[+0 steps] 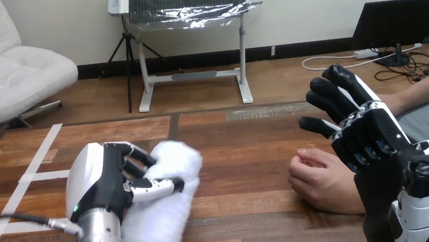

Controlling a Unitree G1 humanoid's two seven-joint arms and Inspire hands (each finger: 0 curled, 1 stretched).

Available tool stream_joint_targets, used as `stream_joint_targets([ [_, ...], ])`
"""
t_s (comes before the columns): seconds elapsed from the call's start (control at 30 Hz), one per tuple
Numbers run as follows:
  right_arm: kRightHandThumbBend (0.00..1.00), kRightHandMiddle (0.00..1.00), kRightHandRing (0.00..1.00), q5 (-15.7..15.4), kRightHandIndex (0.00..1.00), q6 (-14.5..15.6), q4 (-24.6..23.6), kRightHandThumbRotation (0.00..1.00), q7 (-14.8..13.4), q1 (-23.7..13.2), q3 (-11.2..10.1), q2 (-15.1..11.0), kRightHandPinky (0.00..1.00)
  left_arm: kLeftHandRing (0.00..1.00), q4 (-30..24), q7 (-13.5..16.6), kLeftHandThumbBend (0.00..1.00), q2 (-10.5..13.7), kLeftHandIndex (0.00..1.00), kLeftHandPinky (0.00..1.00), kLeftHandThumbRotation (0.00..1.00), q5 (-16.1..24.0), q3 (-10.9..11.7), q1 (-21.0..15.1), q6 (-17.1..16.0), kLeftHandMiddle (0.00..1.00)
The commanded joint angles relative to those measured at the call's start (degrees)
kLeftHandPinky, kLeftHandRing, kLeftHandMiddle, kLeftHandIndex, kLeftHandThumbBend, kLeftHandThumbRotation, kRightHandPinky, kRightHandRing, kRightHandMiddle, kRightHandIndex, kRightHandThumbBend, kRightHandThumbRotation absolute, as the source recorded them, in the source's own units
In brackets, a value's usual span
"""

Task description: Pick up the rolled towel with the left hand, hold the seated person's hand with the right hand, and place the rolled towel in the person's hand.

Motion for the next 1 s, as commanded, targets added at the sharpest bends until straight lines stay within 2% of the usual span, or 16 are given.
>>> stream_joint_targets([
  [0.0,0.81,0.88,0.89,0.2,0.90,-0.6,-1.0,1.00,0.0,-3.4,-1.4,0.0,0.79,0.26,-12.1,5.5,0.67,-1.9,0.42,0.18,0.00,-3.7,5.2,-1.6,-9.2,0.35],
  [0.53,0.79,0.88,0.89,0.1,0.90,-0.3,-0.6,1.00,0.2,-4.0,-1.5,0.1,0.79,0.29,-16.2,6.8,0.63,-2.3,0.42,0.23,0.00,-8.4,7.6,1.4,-16.0,0.37],
  [0.97,0.79,0.89,0.89,0.4,0.90,-0.2,-0.1,1.00,0.6,-4.6,-1.6,0.2,0.79,0.28,-17.4,6.9,0.62,-3.0,0.41,0.22,0.00,-9.7,8.4,1.4,-17.0,0.35],
])
